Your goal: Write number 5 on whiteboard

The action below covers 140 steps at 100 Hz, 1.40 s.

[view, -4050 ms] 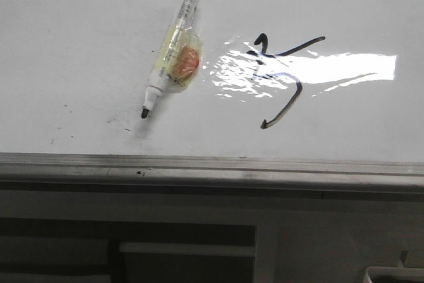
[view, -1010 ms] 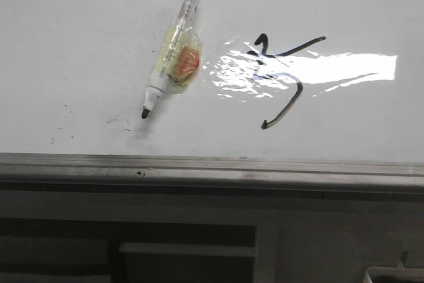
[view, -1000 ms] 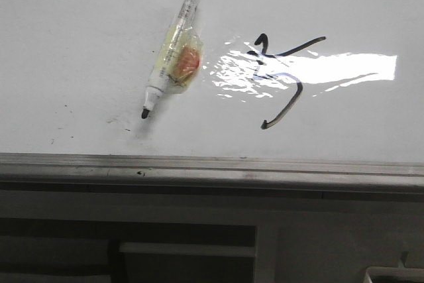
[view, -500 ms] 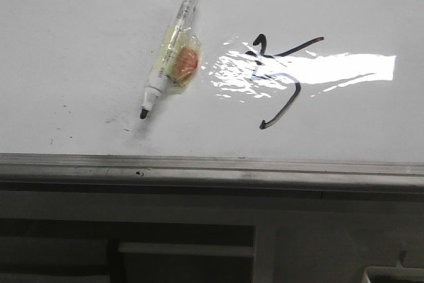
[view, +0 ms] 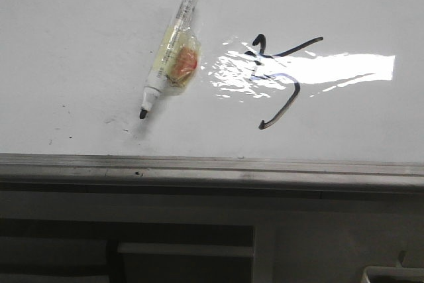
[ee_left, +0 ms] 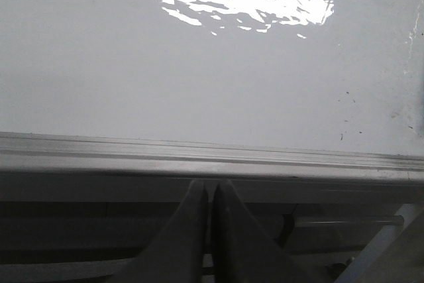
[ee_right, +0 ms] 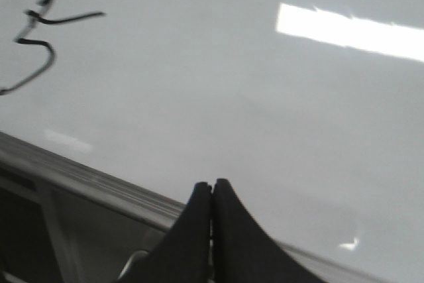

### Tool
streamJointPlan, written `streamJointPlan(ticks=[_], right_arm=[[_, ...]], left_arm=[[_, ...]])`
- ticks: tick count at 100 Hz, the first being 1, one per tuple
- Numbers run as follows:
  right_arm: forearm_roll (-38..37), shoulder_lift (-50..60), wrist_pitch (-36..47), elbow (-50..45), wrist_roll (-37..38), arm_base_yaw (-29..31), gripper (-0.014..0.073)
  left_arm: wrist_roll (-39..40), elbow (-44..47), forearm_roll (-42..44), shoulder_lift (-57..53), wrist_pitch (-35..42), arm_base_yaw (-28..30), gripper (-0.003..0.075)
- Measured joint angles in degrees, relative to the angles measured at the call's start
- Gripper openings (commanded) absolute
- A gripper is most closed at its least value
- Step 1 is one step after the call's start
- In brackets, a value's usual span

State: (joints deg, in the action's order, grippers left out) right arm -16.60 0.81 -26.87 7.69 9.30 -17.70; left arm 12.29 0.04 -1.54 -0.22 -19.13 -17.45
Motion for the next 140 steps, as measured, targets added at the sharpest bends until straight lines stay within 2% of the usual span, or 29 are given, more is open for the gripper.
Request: streamJointPlan(ticks=[14, 28, 140], right_arm=[[3.43, 0.00, 3.12, -5.93, 0.10, 10.62, -0.0043], [3.90, 0.00, 5.65, -7.83, 0.33, 15.09, -0.0043], [4.03, 0.00, 6.24, -7.97, 0.44, 15.56, -0.0043]], left_arm=[[0.00, 0.00, 0.00, 0.00, 0.00, 0.00, -0.0020], [0.00, 0.00, 0.00, 0.00, 0.00, 0.00, -0.0020], [0.00, 0.00, 0.00, 0.00, -0.03, 0.00, -0.0020]])
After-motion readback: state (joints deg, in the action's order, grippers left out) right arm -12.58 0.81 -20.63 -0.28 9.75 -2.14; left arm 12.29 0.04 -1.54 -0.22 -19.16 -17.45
